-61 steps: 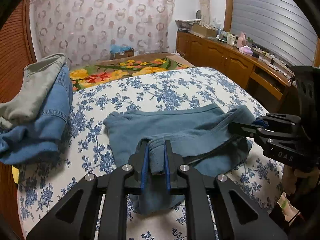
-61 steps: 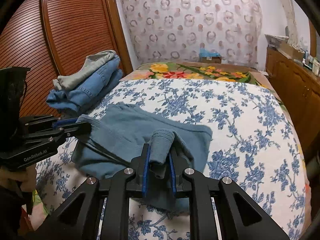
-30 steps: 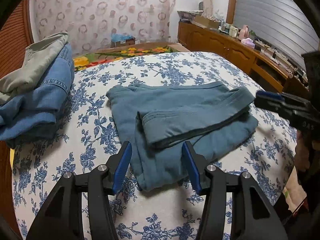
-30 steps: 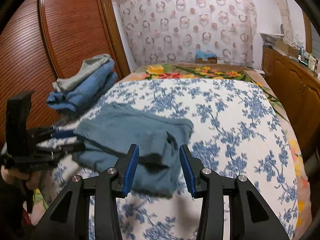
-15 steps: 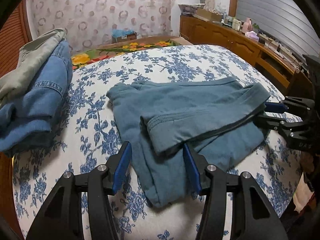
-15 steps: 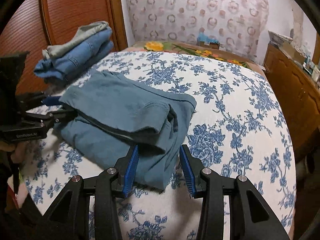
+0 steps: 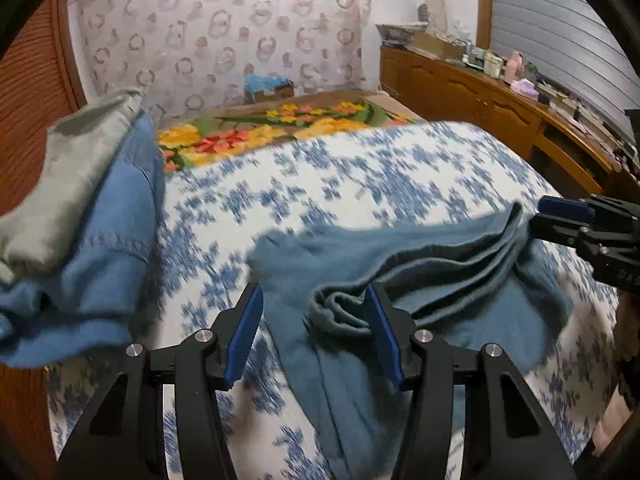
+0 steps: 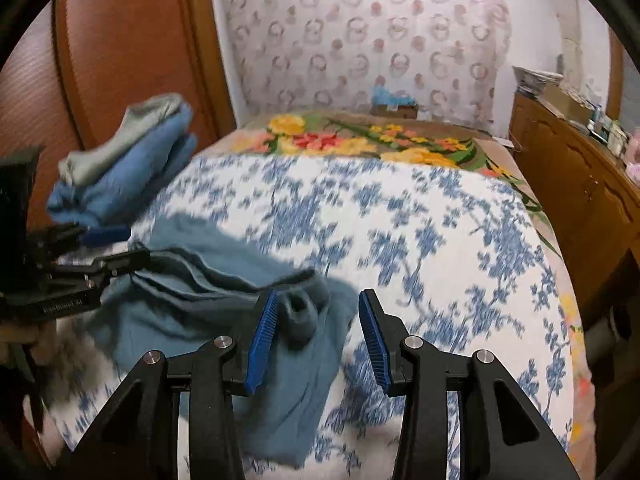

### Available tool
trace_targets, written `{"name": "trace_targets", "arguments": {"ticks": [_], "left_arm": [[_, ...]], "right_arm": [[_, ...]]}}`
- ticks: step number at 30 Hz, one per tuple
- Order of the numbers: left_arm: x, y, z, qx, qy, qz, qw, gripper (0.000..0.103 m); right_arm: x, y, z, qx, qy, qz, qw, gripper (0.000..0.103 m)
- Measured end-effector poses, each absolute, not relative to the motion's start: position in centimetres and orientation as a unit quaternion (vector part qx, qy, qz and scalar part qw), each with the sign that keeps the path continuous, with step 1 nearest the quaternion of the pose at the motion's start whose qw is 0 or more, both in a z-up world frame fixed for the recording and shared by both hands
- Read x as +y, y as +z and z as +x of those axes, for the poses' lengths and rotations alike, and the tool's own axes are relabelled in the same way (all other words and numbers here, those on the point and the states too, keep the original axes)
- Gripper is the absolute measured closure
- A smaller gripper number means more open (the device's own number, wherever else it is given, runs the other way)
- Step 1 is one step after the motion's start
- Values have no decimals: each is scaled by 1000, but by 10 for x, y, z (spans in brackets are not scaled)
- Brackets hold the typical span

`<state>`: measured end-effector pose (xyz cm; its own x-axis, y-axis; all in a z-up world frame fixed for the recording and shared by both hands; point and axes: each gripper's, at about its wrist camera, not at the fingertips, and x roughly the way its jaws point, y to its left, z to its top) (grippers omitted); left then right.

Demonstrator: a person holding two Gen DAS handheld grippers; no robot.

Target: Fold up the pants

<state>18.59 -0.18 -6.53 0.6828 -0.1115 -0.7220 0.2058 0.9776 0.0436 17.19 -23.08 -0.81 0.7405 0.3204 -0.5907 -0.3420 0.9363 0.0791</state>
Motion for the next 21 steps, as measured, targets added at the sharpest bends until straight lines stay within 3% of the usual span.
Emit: {"name": "trace_targets", "arguments": {"ticks": [10,21], "left_arm": [[10,-49,167,372,-91,31,923,49],[5,-59,139,375,-109,46,920,48]], "right_arm": [[-238,-5,154,289,193,-13,937,59],[-240,-25,152,338,216,-33,916,59]]}}
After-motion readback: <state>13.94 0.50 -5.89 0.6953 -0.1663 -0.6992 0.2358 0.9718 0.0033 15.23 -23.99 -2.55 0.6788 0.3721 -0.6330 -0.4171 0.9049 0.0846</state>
